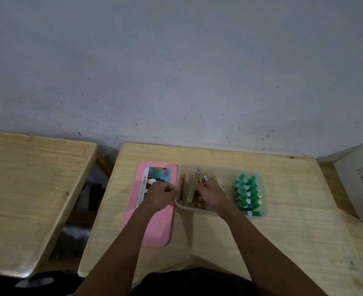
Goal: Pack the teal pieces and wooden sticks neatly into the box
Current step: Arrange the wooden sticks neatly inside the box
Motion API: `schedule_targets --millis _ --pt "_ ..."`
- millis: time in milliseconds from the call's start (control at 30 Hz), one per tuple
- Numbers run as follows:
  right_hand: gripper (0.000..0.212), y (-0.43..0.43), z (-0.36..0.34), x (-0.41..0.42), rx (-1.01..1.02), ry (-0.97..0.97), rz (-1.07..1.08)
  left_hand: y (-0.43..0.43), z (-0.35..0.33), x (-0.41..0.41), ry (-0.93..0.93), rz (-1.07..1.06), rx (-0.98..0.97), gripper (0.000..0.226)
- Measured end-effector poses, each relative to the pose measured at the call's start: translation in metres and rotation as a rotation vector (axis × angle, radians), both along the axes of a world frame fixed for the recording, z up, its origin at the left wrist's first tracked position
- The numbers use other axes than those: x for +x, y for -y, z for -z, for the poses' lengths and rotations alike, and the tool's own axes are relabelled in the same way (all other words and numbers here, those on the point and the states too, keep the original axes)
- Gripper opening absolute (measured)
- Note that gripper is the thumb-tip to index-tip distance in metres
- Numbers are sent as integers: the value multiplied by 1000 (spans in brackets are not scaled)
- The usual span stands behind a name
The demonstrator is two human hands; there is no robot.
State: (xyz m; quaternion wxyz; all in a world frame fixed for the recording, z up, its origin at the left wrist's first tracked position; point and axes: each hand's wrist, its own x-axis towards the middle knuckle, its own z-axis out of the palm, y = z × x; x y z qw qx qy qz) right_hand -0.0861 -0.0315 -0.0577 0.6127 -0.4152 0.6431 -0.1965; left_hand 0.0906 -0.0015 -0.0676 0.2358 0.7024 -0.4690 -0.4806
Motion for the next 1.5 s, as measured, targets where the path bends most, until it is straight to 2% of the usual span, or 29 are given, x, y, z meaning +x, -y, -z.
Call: schedule_targets --millis 133,267,533,600,833,933,1033,1100,1233,1400,1500 --pt "29 -2 6 1 -97 -131 -29 -1 1 0 4 4 -4 10" --pt "10 -1 15 3 -249 -385 -94 -1 0 -1 8 1 -9 9" --pt "22 -4 19 17 -282 -642 -267 -1 -1 -1 14 -4 -6 10" --pt "27 -4 22 19 -270 -664 -256 -1 0 -1 11 -6 -3 11" --pt "23 0 26 25 -246 -676 -282 -2 1 -1 12 -4 -9 13" --pt "22 5 25 23 -244 -681 -364 -2 0 -1 12 0 -8 12" --pt "21 9 24 15 -233 -568 -504 -1 1 0 20 7 -11 12" --pt "20 8 21 9 -268 -533 -512 -1 1 -1 25 9 -9 11" --pt "21 7 17 4 -322 -753 -359 -1 1 -1 15 2 -9 11" --pt "24 1 18 16 -281 -939 -437 -2 0 -1 9 0 -5 13" --pt "22 1 19 24 -272 -955 -448 -2 -1 -2 4 -9 -4 13"
